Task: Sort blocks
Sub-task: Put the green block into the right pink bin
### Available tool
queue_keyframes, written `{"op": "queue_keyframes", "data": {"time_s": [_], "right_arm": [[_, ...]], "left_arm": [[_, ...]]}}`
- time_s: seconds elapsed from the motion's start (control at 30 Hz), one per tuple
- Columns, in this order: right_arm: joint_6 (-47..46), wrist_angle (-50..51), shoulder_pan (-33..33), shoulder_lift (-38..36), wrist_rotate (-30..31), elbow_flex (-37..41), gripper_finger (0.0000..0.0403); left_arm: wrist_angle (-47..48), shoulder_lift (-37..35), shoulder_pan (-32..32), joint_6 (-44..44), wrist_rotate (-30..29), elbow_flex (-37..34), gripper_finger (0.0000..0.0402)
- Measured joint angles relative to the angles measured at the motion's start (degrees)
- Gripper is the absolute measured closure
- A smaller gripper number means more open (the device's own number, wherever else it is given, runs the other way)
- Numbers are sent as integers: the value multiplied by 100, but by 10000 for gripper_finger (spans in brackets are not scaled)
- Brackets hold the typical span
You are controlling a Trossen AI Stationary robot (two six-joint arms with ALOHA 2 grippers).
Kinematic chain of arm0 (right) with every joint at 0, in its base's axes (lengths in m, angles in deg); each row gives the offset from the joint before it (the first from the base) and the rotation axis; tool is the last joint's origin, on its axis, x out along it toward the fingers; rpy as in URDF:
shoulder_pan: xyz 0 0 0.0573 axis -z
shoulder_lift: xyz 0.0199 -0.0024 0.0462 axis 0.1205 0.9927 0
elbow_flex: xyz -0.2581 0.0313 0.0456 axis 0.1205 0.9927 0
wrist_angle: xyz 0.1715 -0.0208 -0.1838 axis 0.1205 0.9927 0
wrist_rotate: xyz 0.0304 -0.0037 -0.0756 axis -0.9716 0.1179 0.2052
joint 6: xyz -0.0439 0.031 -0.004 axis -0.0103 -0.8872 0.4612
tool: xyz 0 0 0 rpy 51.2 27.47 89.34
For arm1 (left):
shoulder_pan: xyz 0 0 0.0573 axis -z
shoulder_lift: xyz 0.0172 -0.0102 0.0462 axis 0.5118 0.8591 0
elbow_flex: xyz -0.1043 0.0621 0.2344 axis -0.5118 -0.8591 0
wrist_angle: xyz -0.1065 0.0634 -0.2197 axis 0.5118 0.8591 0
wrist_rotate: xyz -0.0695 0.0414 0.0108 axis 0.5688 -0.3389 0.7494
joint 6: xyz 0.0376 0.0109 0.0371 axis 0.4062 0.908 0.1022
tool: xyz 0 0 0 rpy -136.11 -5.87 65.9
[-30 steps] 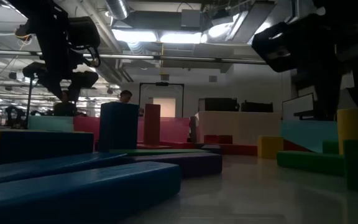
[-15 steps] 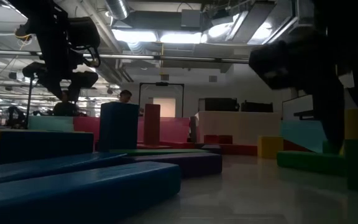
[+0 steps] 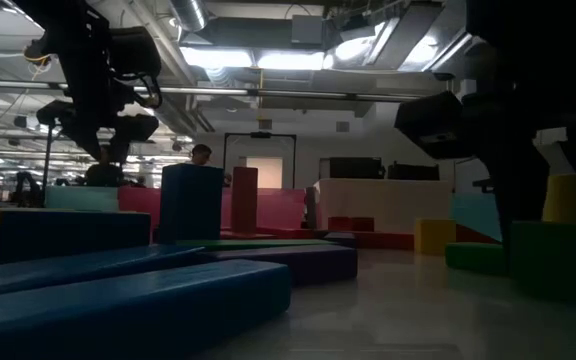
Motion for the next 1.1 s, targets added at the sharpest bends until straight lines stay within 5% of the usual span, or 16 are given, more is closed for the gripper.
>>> {"op": "queue_keyframes", "data": {"time_s": [0.43, 0.7, 1.1], "right_arm": [[466, 1276, 535, -425, 172, -840, 263], [1679, 2566, 1224, -525, 1089, -1828, 265], [3569, 2055, 3118, -527, 1443, -2140, 260]], "left_arm": [[-117, -20, 0, 482, 936, 0, 194], [-477, -20, 0, 603, 1260, -3, 194], [-1133, -20, 258, 1184, 1647, -2, 194]]}}
